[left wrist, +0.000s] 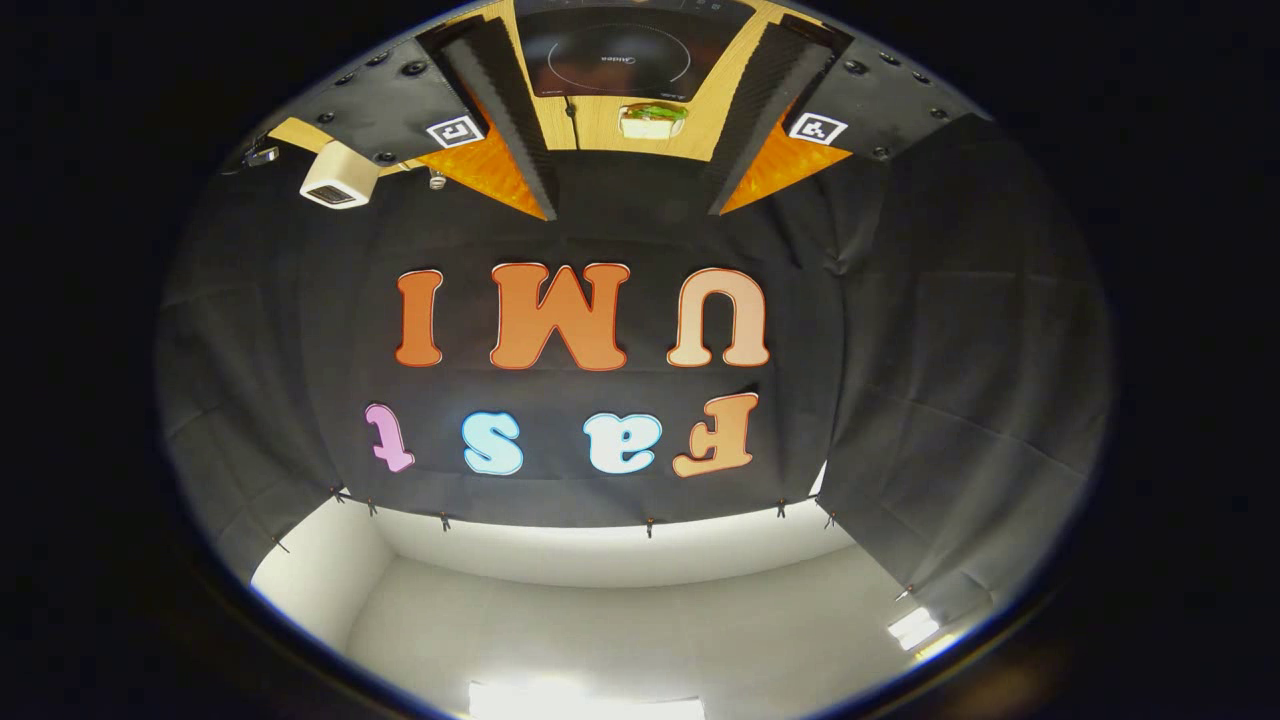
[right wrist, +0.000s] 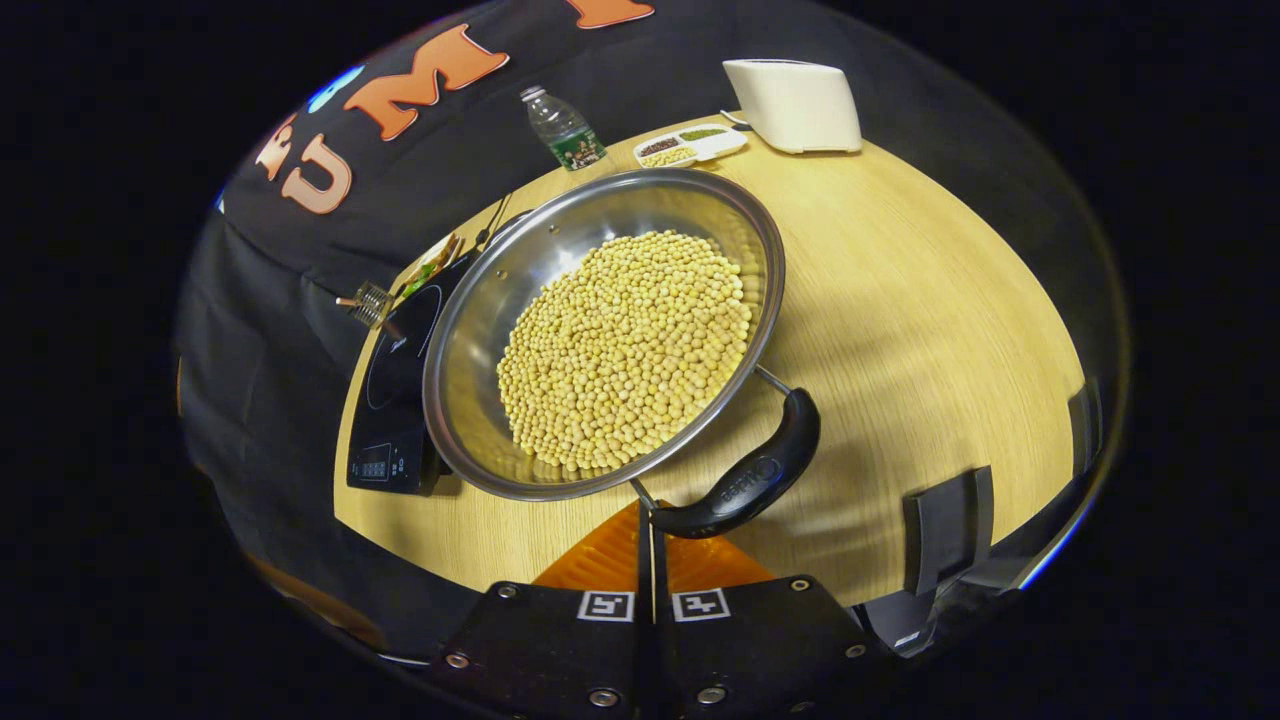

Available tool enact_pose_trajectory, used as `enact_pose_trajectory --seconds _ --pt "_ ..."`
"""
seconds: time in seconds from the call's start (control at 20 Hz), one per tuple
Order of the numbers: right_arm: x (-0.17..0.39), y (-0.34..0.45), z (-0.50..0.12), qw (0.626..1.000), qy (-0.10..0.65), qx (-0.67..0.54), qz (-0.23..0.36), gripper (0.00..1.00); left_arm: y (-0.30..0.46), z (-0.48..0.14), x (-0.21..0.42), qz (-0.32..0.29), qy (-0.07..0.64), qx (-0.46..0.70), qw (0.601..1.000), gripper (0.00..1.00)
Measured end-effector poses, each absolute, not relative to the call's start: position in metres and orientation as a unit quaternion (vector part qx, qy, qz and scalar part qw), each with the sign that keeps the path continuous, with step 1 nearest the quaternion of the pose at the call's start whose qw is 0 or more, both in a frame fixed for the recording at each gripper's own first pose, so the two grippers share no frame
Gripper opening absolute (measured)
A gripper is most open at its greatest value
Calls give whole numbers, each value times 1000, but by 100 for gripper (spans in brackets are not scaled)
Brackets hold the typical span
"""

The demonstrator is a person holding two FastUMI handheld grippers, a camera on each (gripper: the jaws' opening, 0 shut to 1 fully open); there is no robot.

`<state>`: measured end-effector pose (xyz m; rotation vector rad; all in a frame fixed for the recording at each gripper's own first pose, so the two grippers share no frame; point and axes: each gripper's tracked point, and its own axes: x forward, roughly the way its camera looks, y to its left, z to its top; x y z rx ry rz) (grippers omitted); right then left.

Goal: First push the handle of the pot to place it horizontally, then grasp the pot with both hands and set it on the induction cooktop.

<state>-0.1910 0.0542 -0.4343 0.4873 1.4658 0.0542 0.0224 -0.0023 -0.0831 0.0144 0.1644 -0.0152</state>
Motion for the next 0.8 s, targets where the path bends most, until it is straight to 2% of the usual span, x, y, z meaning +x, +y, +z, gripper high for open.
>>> enact_pose_trajectory --seconds 0.25,0.4,0.8 --pt "-174 31 -434 722 655 221 -4 0 -4 -86 22 -12 87 6 996 97" --pt "-165 14 -436 726 653 213 -17 0 7 -76 24 -1 73 18 997 95" --pt "-144 -8 -442 732 647 208 -43 0 7 -56 18 -1 41 38 998 97"
